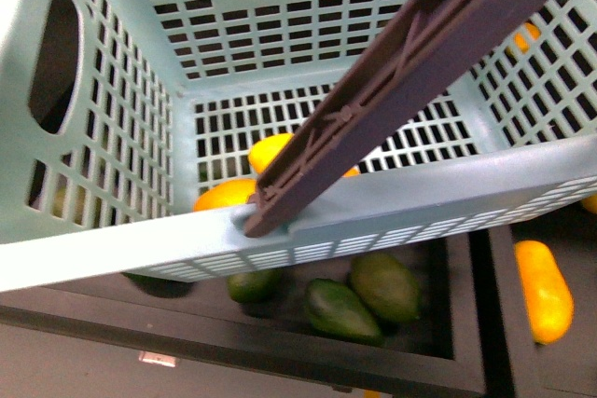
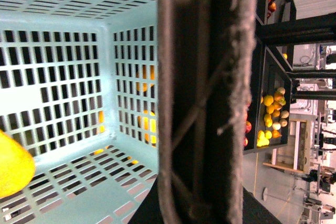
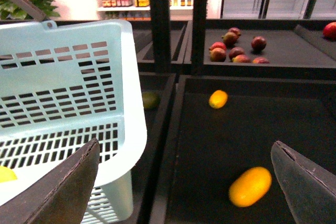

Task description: Pick lemon and mango into basket

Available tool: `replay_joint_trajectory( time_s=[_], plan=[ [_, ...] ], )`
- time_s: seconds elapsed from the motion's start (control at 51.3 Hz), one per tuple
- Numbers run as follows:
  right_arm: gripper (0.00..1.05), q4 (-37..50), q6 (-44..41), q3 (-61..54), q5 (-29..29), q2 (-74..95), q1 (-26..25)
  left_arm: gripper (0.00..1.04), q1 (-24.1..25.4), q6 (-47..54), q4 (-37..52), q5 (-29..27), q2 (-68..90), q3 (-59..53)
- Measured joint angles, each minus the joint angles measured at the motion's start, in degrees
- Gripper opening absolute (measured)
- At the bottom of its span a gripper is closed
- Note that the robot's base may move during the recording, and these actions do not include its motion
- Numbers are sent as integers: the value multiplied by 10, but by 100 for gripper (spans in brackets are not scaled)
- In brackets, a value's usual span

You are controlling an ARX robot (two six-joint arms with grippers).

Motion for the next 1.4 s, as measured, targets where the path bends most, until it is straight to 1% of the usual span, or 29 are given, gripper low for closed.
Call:
replay_joint_trajectory(
  time_s=[0.214, 0.468, 0.916, 1.071, 1.325, 1.344, 1.364, 1.383, 1.403],
  plan=[
    [96, 0, 0, 0, 0, 0, 0, 5, 5, 4, 0, -11, 0, 0],
    [96, 0, 0, 0, -1, 0, 0, 5, 5, 3, 0, -3, 0, 0],
    [96, 0, 0, 0, -4, -1, -1, 5, 8, 3, 0, -6, 0, 0],
    [96, 0, 0, 0, -4, -1, -1, 5, 14, 14, 0, -17, 0, 0],
    [96, 0, 0, 0, -3, -1, -1, 5, 9, 9, 0, -9, 0, 0],
    [96, 0, 0, 0, -2, -1, -1, 5, 0, -3, 14, -41, 0, -3],
    [96, 0, 0, 0, -1, -1, -1, 5, -4, -26, 42, -88, 0, -11],
    [96, 0, 0, 0, -1, -1, -1, 5, -10, -56, 69, -149, 2, -16],
    [96, 0, 0, 0, -2, -1, -1, 5, -17, -94, 95, -228, 12, -17]
  ],
)
